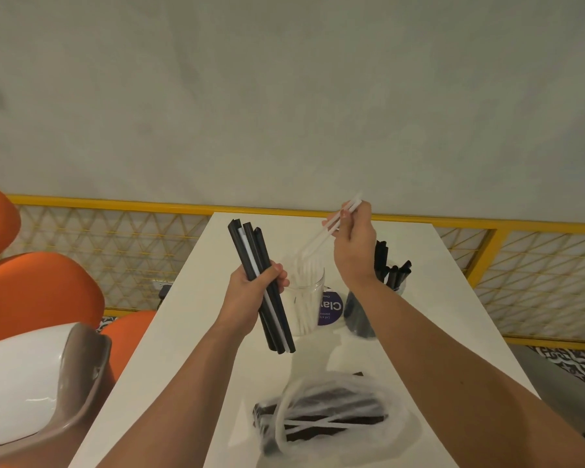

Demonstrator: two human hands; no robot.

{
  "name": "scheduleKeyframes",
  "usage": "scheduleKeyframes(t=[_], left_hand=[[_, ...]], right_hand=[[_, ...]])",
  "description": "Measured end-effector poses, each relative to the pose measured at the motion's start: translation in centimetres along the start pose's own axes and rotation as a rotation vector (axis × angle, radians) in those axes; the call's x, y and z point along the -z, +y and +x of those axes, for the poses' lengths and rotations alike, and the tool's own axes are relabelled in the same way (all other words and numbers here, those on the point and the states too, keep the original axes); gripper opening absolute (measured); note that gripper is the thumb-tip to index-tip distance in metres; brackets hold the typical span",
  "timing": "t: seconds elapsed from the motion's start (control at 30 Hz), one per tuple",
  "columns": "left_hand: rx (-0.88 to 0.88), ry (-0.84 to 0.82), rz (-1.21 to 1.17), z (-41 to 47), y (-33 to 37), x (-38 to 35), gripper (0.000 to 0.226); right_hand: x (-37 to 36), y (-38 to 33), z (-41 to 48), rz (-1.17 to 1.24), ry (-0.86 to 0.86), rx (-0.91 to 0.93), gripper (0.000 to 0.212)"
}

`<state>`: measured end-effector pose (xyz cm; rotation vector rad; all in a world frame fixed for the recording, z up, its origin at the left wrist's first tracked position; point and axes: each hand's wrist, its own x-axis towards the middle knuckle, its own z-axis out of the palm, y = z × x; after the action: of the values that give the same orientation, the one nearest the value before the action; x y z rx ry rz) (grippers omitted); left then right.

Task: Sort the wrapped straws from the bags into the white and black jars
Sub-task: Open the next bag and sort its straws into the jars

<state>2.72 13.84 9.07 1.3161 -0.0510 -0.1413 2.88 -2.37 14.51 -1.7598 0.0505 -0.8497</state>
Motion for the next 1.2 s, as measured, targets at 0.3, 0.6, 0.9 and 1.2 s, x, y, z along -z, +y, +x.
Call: scheduleKeyframes(t=[0.3,0.6,0.9,1.2], left_hand=[[-0.006,0.001,-0.014,0.0,0.1,0.2,0.007],[-0.012,-0.067,-0.042,-0.7,0.5,-0.7,0.003],[0.031,-0.142,-0.046,-1.0,0.7,-1.8,0.017],[0.096,-0.216,-0.073,-1.6,0.4,-2.6,0.021]], right_hand=[[0.6,-0.9,0.6,-0.068,-0.029,0.136,0.016],[-1.4,3.8,-1.2,-0.545,-0.446,-0.074,0.024],[-0.9,-1.7,-1.7,-0.232,-0.577,-0.116,0.029],[-0.1,-2.7,-1.7,-0.176,-0.732,-0.312,0.013]])
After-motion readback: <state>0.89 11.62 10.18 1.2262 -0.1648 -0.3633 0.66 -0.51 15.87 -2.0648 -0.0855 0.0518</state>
